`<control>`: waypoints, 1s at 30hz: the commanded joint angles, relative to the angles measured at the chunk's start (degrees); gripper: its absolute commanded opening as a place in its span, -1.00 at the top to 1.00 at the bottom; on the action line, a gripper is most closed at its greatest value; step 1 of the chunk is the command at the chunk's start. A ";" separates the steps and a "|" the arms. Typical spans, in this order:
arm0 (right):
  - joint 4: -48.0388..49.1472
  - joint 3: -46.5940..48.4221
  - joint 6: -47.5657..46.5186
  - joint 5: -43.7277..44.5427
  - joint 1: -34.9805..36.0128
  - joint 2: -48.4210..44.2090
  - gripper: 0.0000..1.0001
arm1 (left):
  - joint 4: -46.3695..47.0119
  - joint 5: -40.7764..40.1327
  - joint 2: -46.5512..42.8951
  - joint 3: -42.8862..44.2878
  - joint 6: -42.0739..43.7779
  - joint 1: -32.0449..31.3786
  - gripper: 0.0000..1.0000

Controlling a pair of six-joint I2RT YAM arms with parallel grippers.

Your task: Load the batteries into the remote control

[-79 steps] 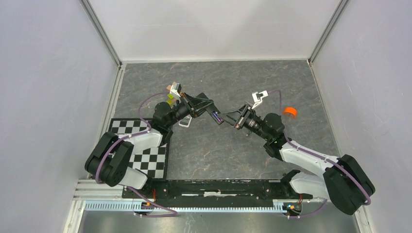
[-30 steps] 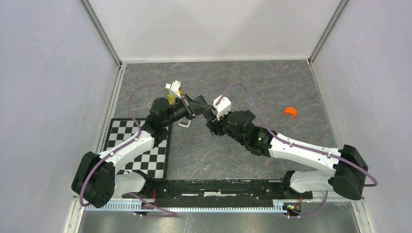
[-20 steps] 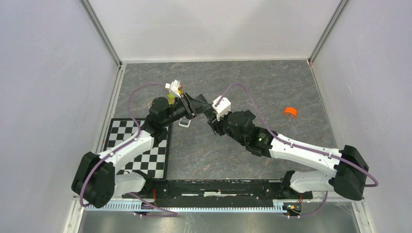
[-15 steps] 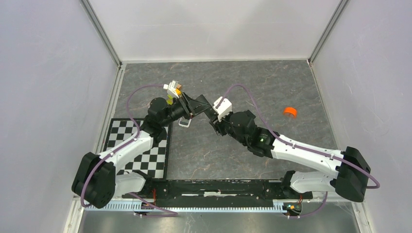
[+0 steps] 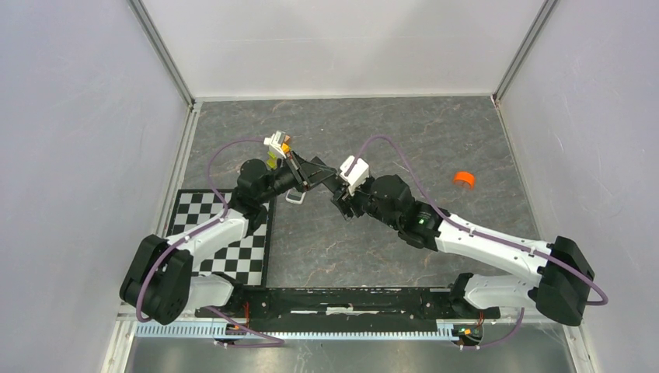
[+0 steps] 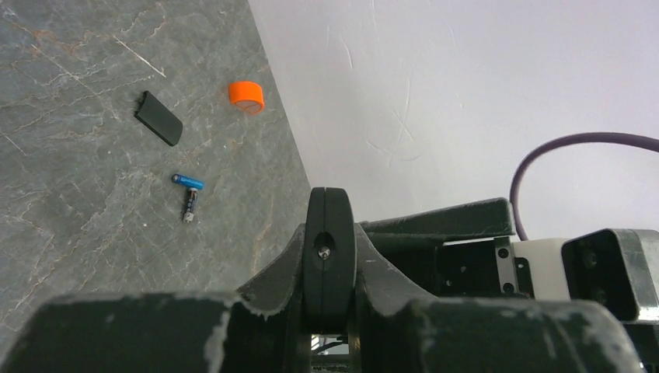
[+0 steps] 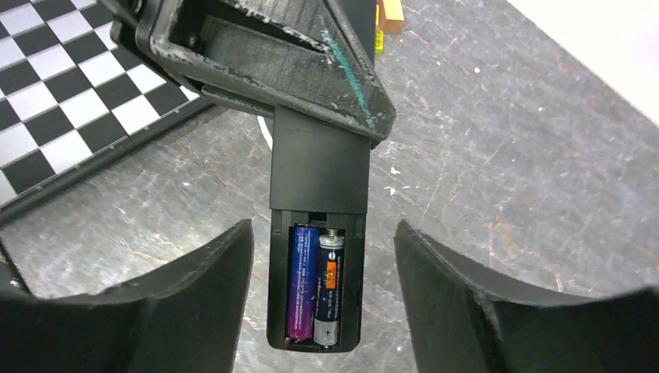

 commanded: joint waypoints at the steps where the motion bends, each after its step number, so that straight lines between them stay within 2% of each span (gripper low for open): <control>1: 2.82 -0.48 -0.62 0.12 -0.96 -2.59 -0.64 | 4.03 1.89 0.26 -0.92 -0.92 1.82 0.96; 4: 4.08 -2.82 -0.41 -2.31 -3.15 -5.89 -0.77 | 1.96 2.02 -0.26 -1.16 1.10 3.78 0.96; 7: -0.60 -0.79 4.08 -8.05 -9.62 -6.68 -0.73 | -2.26 0.29 -1.44 -1.86 3.32 5.26 0.96; 10: -4.23 0.11 6.50 -8.97 -16.94 -4.57 -0.70 | -7.94 -3.14 -2.13 -2.48 6.31 6.06 0.96; 15: -19.39 8.00 2.72 -6.60 -24.44 6.55 -0.78 | -7.64 -2.64 -2.02 -4.14 6.12 7.38 0.96; 20: -27.34 17.13 -7.08 -9.87 -30.77 20.28 -0.81 | -7.76 -1.55 -1.82 -4.06 6.62 7.84 0.96; 23: -29.99 20.30 -10.54 -7.53 -32.28 26.27 -0.82 | -8.57 -1.55 -2.82 -4.20 7.64 8.03 0.96; 30: -34.82 26.57 -13.40 -8.99 -36.37 36.61 -0.85 | -7.39 -1.07 -1.85 -5.36 6.67 8.11 0.96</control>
